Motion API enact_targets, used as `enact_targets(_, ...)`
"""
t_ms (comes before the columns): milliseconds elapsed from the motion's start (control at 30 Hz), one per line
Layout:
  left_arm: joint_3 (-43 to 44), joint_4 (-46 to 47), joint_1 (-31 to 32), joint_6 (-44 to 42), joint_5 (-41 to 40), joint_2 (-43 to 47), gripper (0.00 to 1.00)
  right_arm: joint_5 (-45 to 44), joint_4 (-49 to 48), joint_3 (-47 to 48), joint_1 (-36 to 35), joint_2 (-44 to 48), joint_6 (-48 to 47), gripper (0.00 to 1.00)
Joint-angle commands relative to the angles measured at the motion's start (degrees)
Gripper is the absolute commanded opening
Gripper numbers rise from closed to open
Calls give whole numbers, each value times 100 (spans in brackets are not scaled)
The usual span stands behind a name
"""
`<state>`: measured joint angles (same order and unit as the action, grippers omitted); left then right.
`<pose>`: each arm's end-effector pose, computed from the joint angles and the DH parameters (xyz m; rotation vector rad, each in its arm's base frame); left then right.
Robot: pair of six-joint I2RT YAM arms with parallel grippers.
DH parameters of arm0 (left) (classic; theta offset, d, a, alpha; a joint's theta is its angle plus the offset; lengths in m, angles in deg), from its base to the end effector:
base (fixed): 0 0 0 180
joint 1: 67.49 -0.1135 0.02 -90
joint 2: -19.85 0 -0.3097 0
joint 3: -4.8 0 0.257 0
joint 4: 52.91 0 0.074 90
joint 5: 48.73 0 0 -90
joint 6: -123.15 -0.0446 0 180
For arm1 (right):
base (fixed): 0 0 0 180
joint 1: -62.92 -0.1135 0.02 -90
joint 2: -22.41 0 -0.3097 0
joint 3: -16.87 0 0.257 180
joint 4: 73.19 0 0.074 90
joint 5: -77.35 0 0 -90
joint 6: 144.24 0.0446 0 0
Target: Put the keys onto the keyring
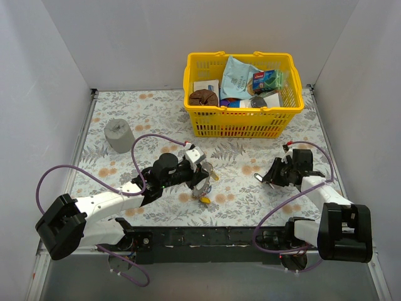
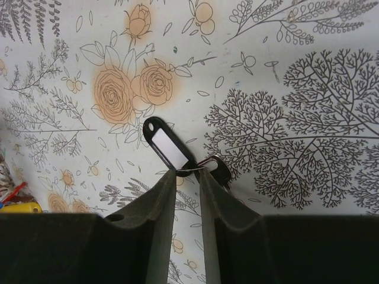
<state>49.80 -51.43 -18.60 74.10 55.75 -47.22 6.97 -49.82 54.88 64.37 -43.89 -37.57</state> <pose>0.1541 -0.1936 0.2610 0.3354 2.1183 -1.2369 0.1941 0.0101 0.1843 0.2425 2.4639 0.5373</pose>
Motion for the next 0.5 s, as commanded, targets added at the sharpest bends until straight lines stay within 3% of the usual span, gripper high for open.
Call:
enact_targets(0, 92, 75, 34, 18, 46, 185, 0, -46, -195, 177, -101, -207, 65, 31)
enact_targets(467, 48, -83, 34, -25, -94, 361, 0, -186, -785, 923, -1639, -1307, 522, 31)
